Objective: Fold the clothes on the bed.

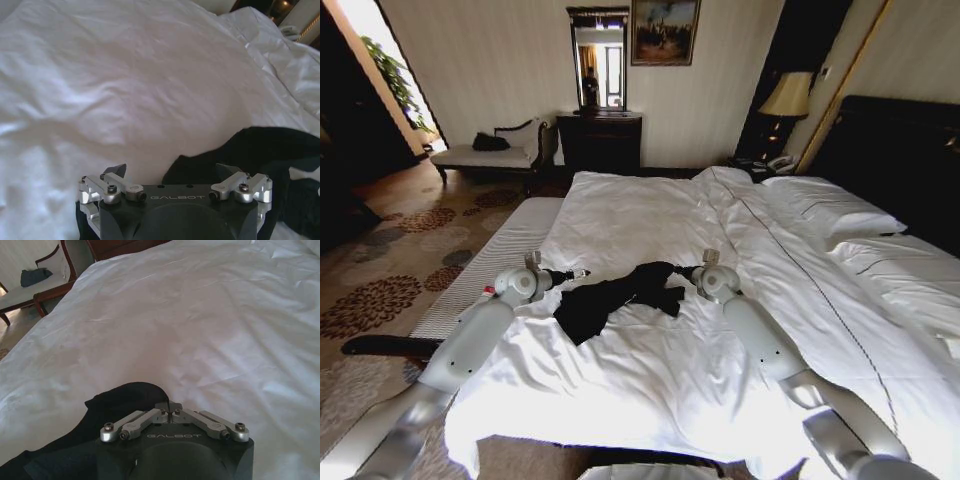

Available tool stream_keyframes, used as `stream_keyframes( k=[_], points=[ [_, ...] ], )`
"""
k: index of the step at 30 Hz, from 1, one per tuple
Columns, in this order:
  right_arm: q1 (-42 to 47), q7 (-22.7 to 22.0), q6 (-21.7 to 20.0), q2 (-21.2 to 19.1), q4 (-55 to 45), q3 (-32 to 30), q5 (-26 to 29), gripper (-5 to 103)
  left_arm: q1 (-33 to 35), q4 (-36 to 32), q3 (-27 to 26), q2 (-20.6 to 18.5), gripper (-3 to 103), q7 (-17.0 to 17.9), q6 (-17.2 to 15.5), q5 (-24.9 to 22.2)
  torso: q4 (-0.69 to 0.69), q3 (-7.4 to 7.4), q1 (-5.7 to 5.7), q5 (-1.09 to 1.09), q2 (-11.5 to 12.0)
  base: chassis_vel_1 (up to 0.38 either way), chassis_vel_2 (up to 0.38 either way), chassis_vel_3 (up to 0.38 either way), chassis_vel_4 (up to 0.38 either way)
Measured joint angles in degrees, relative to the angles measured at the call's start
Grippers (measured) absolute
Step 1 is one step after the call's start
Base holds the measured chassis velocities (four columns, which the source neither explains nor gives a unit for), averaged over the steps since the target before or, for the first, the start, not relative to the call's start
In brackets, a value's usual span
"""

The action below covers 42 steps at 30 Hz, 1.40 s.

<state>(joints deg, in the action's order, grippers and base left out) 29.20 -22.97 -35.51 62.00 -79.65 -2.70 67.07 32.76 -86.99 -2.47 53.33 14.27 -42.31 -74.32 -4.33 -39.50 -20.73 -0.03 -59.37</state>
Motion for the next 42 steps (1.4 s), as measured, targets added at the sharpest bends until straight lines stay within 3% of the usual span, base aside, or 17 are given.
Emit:
stream_keyframes(
  k=[12, 14, 16, 19, 27, 29, 31, 35, 38, 40, 42],
  points=[
    [0.65, 0.25, 0.06, -1.04, -0.48, -0.66, -0.23, 0, 3.17, -0.81, -1.36, 0.91, 102, -0.91, 0.11, 0.89, -0.03, 0.01, 0.01, 0.00, 0.00, 0.000, 0.000, 0.000, 0.000],
    [0.86, 0.23, 0.04, -1.30, -0.55, -0.76, -0.28, 0, 3.46, -1.29, -1.68, 0.86, 93, -0.87, 0.12, 0.81, -0.03, 0.01, 0.01, 0.01, 0.00, 0.000, 0.000, 0.000, 0.000],
    [0.95, 0.23, 0.03, -1.39, -0.58, -0.84, -0.34, 0, 3.67, -1.50, -1.85, 0.69, 93, -0.86, 0.12, 0.78, -0.03, 0.01, 0.01, 0.01, 0.00, 0.000, 0.000, 0.000, 0.000],
    [1.05, 0.19, 0.00, -1.45, -0.76, -0.98, -0.39, 0, 4.38, -1.61, -2.33, 0.32, 77, -1.01, 0.14, 0.72, 0.02, 0.01, 0.02, 0.00, 0.00, 0.000, 0.000, 0.000, 0.000],
    [1.03, -0.02, -0.09, -1.55, -1.19, -0.97, -0.38, 0, 4.97, -1.15, -2.93, 1.11, 56, -1.32, 0.16, 0.51, -0.01, 0.00, 0.02, 0.01, 0.00, 0.000, 0.000, 0.000, 0.000],
    [1.27, -0.08, -0.10, -1.85, -1.37, -0.97, -0.37, 0, 5.10, -0.74, -3.15, 1.70, 40, -1.46, 0.17, 0.51, -0.01, 0.01, 0.01, 0.00, 0.00, 0.000, 0.000, 0.000, 0.000],
    [1.40, -0.09, -0.10, -2.05, -1.42, -0.99, -0.37, 0, 5.15, -0.63, -3.25, 1.87, 40, -1.51, 0.17, 0.52, -0.01, 0.01, 0.02, 0.00, 0.00, 0.000, 0.000, 0.000, 0.000],
    [1.88, -0.10, -0.09, -2.77, -1.70, -1.29, -0.37, 0, 5.38, -0.50, -3.62, 2.07, 18, -1.97, 0.17, 0.53, -0.01, 0.01, 0.01, 0.01, 0.00, 0.000, 0.000, 0.000, 0.000],
    [1.93, -0.10, -0.08, -2.94, -1.78, -1.36, -0.37, 0, 5.38, -0.48, -3.69, 2.07, 13, -2.10, 0.17, 0.52, -0.01, 0.01, 0.01, 0.01, 0.00, 0.000, 0.000, 0.000, 0.000],
    [1.95, -0.09, 0.03, -3.43, -2.04, -1.54, -0.29, 0, 5.24, -0.45, -4.00, 2.04, 2, -2.30, 0.17, 0.33, 0.00, 0.01, 0.00, 0.00, 0.00, 0.000, 0.000, 0.000, 0.000],
    [1.95, -0.06, 0.27, -3.68, -2.21, -1.58, -0.23, 0, 5.25, -0.49, -4.27, 1.97, 1, -2.46, 0.17, 0.30, -0.01, 0.01, 0.00, 0.00, 0.00, 0.000, 0.000, 0.000, 0.000]
  ],
)
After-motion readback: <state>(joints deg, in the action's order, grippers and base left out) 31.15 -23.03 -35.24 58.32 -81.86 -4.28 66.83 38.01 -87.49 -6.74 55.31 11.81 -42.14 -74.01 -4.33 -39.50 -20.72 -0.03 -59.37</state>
